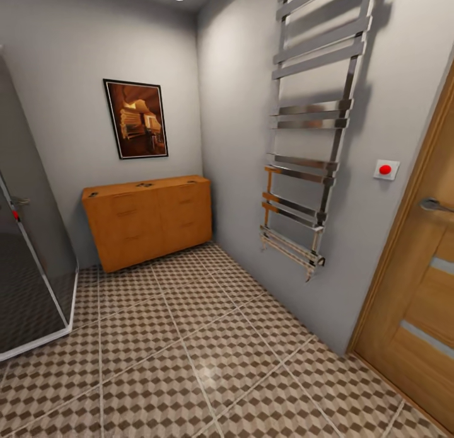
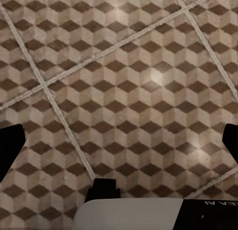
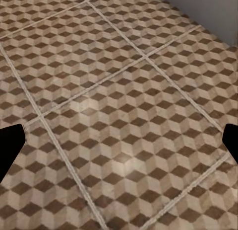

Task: Take the four mousetraps from the cabinet in the bathroom and place them on the bathroom floor. Make sure all four end up on the same floor surface, and ensure that at least two of them are either under or directly next to the same bathroom sink.

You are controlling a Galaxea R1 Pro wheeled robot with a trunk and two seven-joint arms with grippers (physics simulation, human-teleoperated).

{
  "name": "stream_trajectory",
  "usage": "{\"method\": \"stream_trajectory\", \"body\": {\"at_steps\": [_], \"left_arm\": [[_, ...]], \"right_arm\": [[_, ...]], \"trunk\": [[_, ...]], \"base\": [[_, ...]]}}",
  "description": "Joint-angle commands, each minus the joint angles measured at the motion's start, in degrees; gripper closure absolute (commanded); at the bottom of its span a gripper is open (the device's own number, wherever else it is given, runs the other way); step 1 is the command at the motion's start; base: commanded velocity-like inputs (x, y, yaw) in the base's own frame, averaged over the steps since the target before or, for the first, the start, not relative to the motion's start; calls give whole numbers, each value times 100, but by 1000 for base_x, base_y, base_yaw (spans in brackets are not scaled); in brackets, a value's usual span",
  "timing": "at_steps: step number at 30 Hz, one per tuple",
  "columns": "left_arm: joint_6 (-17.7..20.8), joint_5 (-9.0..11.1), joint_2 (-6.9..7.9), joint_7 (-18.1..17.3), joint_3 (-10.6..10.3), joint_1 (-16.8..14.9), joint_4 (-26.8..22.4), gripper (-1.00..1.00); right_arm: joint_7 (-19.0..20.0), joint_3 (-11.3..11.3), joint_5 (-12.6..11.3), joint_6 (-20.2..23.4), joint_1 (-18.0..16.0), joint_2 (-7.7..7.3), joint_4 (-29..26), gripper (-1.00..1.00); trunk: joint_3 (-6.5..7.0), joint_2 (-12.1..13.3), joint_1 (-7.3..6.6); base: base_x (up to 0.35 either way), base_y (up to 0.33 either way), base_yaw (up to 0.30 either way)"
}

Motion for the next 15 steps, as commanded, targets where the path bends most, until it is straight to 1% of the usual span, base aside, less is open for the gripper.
{"method": "stream_trajectory", "body": {"at_steps": [1, 12, 15], "left_arm": [[-11, 32, 0, 0, 0, 0, -2, -100], [-11, 32, 0, 0, 0, -1, -2, -100], [-11, 32, 0, 0, 0, 1, -2, -100]], "right_arm": [[-20, 3, 2, -14, -2, 1, 1, -100], [-20, 3, 2, -14, -2, 0, 1, -100], [-20, 3, 2, -14, -2, 0, 1, -100]], "trunk": [[-5, -3, 0], [-5, -3, 0], [-5, -3, 0]], "base": [[0, 0, 255], [0, 0, 255], [45, 0, 255]]}}
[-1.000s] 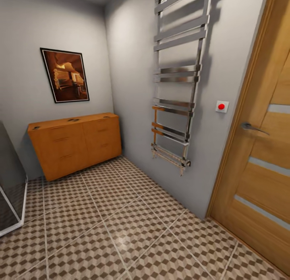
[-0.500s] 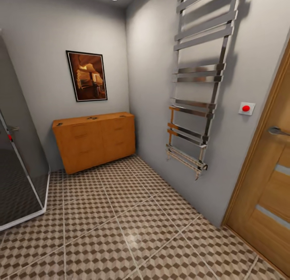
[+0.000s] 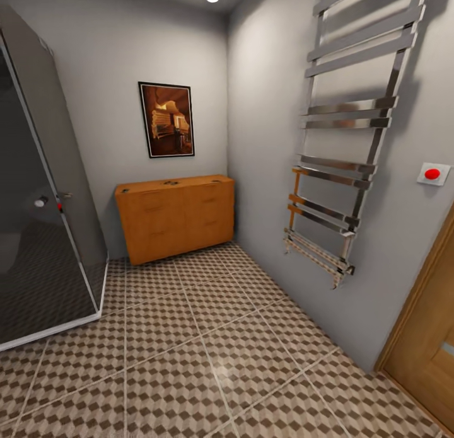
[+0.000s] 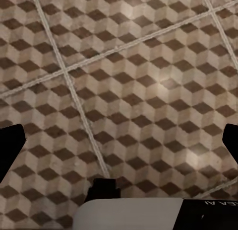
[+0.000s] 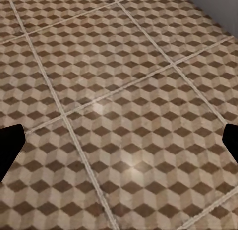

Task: Take the four mousetraps from the cabinet in the bathroom and place them on the bathroom floor. Make sure all four end up on the same floor surface, and ensure that at least two of them are either under or directly next to the same bathroom sink.

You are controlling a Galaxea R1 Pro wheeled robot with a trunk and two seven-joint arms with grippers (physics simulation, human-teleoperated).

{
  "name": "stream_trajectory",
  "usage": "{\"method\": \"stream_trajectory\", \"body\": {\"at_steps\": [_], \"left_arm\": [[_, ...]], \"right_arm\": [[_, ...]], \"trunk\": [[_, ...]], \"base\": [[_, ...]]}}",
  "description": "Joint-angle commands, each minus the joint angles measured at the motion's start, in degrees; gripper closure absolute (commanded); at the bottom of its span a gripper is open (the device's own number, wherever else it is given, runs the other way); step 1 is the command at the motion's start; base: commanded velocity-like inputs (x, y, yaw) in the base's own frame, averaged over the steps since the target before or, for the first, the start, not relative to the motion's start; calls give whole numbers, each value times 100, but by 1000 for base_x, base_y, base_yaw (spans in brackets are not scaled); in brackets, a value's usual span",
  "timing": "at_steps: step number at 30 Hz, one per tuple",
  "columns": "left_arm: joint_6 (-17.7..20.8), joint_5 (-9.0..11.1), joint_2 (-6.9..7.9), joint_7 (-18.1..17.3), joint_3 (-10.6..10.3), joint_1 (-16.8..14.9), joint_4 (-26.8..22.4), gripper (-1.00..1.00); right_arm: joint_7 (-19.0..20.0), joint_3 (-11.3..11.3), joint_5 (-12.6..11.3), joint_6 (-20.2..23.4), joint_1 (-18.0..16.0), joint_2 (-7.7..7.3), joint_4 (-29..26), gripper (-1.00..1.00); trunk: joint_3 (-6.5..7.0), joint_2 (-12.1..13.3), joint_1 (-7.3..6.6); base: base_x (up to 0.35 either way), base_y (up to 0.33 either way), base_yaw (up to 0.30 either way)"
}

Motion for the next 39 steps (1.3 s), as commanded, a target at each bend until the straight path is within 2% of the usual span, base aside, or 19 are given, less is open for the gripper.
{"method": "stream_trajectory", "body": {"at_steps": [1, 13, 39], "left_arm": [[-11, 32, 0, 0, -1, -2, 1, -100], [-28, 31, 7, 0, -1, -1, 6, -100], [-28, 32, 0, 0, 8, -3, 88, -100]], "right_arm": [[-21, 2, 2, -14, -2, 1, 1, -100], [-21, 2, 1, -120, -2, -15, 1, -100], [-21, 10, 0, -224, -2, -16, 1, -100]], "trunk": [[-5, -3, 1], [-5, -3, 1], [-5, -3, 1]], "base": [[96, 0, 255], [244, 0, 219], [341, 0, 7]]}}
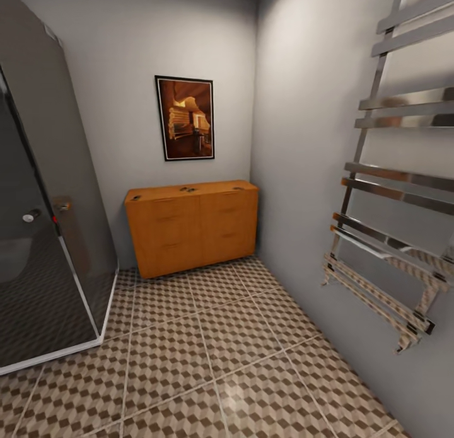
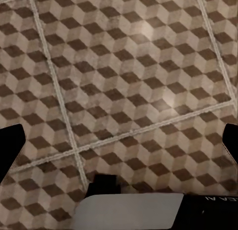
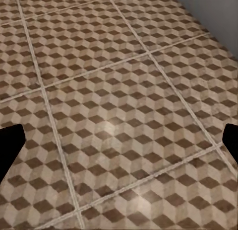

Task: Take the four mousetraps from the cabinet in the bathroom and place them on the bathroom floor. Make sure all four end up on the same floor surface, and ensure that at least two of them are either under or directly next to the same bathroom sink.

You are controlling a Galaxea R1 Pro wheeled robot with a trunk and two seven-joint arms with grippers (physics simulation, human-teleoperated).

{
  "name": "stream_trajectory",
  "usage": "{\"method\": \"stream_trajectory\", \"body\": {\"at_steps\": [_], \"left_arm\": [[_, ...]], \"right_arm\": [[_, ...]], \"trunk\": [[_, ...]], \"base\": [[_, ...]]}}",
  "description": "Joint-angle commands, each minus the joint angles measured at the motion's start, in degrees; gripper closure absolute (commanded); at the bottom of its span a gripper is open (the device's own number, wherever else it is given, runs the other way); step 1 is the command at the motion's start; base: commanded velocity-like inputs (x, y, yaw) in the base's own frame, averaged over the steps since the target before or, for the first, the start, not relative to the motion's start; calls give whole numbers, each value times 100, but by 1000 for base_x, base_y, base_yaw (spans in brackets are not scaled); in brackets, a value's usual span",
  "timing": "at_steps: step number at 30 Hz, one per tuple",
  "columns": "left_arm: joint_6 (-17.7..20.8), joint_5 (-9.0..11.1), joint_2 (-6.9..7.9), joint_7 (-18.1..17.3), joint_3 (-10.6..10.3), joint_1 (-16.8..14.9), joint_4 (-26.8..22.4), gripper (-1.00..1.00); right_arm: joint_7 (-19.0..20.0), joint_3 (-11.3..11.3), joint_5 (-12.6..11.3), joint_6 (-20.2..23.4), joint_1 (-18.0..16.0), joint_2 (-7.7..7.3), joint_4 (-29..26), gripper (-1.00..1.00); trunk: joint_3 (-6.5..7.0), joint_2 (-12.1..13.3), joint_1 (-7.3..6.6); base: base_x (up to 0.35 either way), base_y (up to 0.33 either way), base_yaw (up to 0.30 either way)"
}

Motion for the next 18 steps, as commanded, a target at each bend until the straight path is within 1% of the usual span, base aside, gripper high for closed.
{"method": "stream_trajectory", "body": {"at_steps": [1, 12, 18], "left_arm": [[-12, 32, 2, 0, 0, 1, 1, -100], [-12, 32, 0, 0, 2, 1, 41, -100], [-12, 32, 0, 0, 1, 1, 42, -100]], "right_arm": [[-21, 2, -4, -13, -2, 1, 0, -100], [-21, 5, 0, -14, -2, 9, 0, -100], [-21, 3, 3, -14, -2, 10, 0, -100]], "trunk": [[-5, -2, 4], [-5, -2, 4], [-5, -2, 4]], "base": [[342, 0, 0], [341, 0, 7], [335, 0, 197]]}}
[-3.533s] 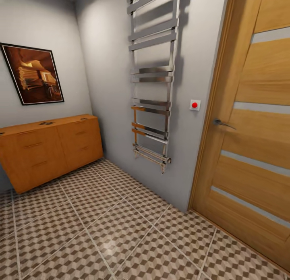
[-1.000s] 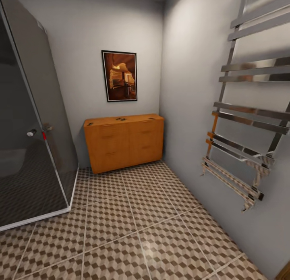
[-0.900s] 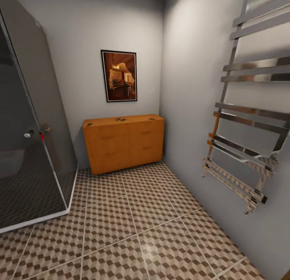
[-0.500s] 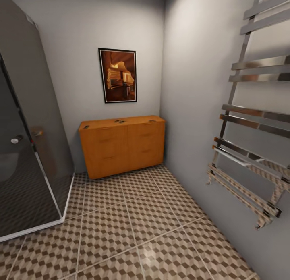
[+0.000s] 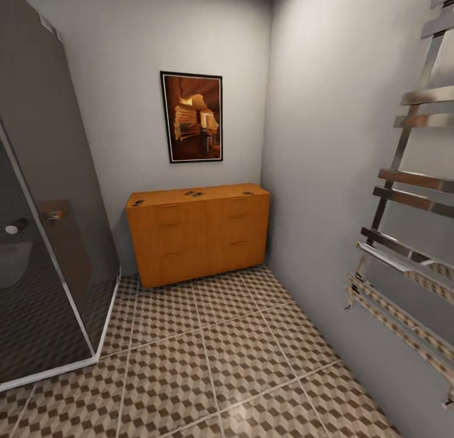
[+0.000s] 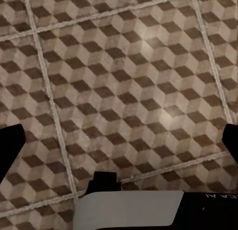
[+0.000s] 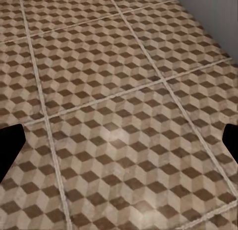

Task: Take the four mousetraps from the cabinet in the bathroom and place them on the bathroom floor. Make sure all four end up on the same floor surface, and ensure that at least two of them are either under or directly next to the same bathroom sink.

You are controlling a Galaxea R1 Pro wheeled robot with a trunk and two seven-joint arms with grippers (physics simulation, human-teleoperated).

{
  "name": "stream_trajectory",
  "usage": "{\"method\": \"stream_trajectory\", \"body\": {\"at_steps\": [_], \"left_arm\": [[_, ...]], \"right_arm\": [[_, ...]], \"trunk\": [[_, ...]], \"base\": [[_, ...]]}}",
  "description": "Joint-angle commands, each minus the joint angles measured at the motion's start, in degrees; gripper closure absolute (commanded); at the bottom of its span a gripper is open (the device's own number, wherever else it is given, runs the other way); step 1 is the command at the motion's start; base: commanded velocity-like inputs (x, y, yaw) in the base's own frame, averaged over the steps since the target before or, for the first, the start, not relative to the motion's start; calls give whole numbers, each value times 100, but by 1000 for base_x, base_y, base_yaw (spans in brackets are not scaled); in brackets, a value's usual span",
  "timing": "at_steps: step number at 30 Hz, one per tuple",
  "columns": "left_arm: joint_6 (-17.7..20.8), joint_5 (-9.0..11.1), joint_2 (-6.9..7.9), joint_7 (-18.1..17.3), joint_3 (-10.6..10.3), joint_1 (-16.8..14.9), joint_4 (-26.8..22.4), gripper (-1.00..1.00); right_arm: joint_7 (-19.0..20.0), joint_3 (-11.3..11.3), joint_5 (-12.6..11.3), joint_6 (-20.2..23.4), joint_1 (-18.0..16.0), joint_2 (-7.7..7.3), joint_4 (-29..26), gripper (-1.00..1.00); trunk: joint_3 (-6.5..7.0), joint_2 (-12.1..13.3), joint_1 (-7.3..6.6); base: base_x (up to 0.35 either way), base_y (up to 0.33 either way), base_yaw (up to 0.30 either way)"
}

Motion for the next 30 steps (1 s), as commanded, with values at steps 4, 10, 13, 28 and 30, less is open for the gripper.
{"method": "stream_trajectory", "body": {"at_steps": [4, 10, 13, 28, 30], "left_arm": [[-11, 32, 0, 0, -1, 1, -4, -100], [-11, 30, 0, 0, 1, -2, -4, -100], [-11, 30, 0, 0, -1, 0, -4, -100], [-11, 31, 0, 0, -1, 1, -4, -100], [-11, 30, 0, 0, -1, 0, -4, -100]], "right_arm": [[-22, 4, 2, -14, -2, 1, 1, -100], [-22, 5, -1, -14, -2, 1, 1, -100], [-22, 3, 0, -14, -2, 1, 1, -100], [-3, -1, -14, 1, -2, -16, 7, -100], [-6, -3, -15, 3, -2, -16, 9, -100]], "trunk": [[-5, -2, 3], [-5, -2, 3], [-5, -2, 3], [-5, -2, 3], [-5, -2, 3]], "base": [[332, 0, 217], [329, 0, 66], [327, 0, 11], [316, 0, 1], [306, 0, 0]]}}
